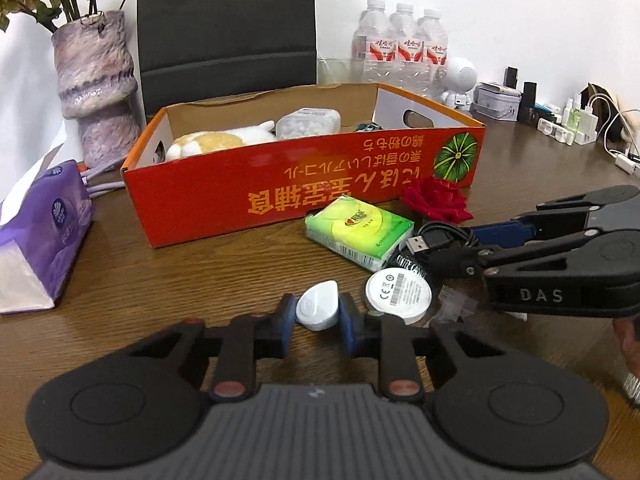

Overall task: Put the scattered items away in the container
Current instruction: 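Grasp the white earbud case with the left tool while the right grasps the black cable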

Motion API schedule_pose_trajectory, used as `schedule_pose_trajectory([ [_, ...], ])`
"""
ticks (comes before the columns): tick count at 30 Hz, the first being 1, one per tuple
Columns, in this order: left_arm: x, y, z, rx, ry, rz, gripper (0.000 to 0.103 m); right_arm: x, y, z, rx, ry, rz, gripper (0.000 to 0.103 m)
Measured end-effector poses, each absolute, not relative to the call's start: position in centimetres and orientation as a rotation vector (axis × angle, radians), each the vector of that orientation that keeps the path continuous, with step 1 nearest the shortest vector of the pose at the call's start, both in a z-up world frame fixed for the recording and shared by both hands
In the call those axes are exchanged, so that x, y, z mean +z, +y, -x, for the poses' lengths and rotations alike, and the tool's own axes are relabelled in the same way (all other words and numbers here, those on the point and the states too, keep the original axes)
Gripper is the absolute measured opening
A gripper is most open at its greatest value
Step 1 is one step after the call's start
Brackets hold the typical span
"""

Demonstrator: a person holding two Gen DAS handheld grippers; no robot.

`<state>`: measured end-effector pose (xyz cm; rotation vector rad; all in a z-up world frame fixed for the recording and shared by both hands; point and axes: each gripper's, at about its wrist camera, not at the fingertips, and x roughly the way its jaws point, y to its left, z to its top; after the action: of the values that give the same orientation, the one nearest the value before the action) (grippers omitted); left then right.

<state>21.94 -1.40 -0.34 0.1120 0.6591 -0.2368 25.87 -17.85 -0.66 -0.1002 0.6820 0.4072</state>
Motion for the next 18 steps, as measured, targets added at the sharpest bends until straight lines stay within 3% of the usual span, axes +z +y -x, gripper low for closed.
schedule_pose_trajectory([
  [18,1.3,-1.3,-20.4,-0.236,0.607,-0.065,0.024,1.2,-19.4,-24.3,0.423,0.633,0.035,0.033],
])
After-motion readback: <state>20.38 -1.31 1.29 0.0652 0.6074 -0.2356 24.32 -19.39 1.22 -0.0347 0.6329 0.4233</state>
